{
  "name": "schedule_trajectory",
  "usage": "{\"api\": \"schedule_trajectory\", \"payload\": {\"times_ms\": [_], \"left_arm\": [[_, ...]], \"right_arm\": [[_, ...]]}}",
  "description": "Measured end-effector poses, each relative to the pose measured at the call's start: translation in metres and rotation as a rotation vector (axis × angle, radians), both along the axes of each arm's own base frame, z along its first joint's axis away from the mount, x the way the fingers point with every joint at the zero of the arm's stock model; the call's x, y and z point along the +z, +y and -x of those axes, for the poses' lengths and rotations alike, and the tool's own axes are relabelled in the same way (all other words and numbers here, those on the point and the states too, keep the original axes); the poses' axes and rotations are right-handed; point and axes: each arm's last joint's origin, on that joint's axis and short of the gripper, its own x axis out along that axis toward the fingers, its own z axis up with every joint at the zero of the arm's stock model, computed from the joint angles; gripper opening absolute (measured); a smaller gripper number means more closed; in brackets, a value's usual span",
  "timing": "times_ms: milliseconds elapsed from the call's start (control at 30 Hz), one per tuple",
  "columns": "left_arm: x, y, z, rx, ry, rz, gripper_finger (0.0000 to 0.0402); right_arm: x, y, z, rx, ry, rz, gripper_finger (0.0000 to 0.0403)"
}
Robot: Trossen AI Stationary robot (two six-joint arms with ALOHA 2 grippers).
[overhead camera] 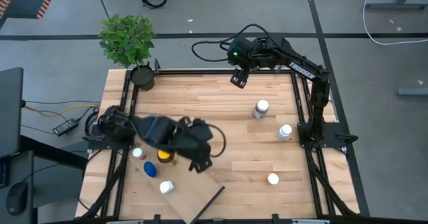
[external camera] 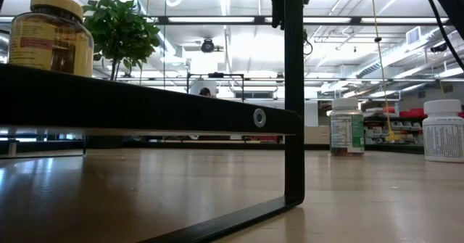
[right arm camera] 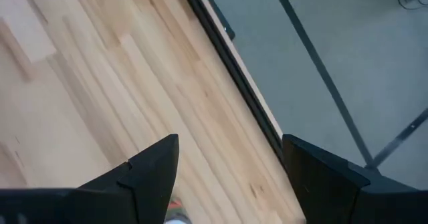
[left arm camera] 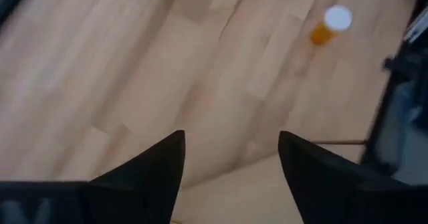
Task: Pick and place medicine bottles onto shelf by color
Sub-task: Put the green pill bottle on the shelf
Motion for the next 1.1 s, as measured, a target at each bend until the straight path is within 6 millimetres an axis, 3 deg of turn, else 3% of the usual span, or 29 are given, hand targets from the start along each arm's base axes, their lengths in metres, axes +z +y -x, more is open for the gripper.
{"api": "schedule_trajectory", "payload": {"times_ms": [300, 500, 633, 767, 933, 1100], "left_arm": [[0.002, 0.046, -0.002, -0.254, 0.161, -0.228, 0.0211], [0.009, 0.084, 0.009, -0.361, 0.155, -0.277, 0.0199], [-0.005, 0.113, 0.04, -0.381, 0.097, -0.21, 0.0194], [-0.016, 0.133, 0.09, -0.34, -0.049, -0.127, 0.0192], [-0.013, 0.143, 0.138, -0.255, -0.216, -0.09, 0.0196], [-0.003, 0.145, 0.165, -0.206, -0.306, -0.092, 0.0194]], "right_arm": [[0.004, 0.002, 0.004, -0.142, -0.105, -0.07, 0.027], [-0.025, 0.0, -0.004, -0.256, -0.043, -0.131, 0.027], [-0.052, 0.008, -0.011, -0.282, 0.047, -0.161, 0.027], [-0.085, 0.019, -0.015, -0.309, 0.156, -0.186, 0.027], [-0.123, 0.039, -0.016, -0.381, 0.265, -0.215, 0.027], [-0.146, 0.057, -0.014, -0.46, 0.314, -0.22, 0.027]]}}
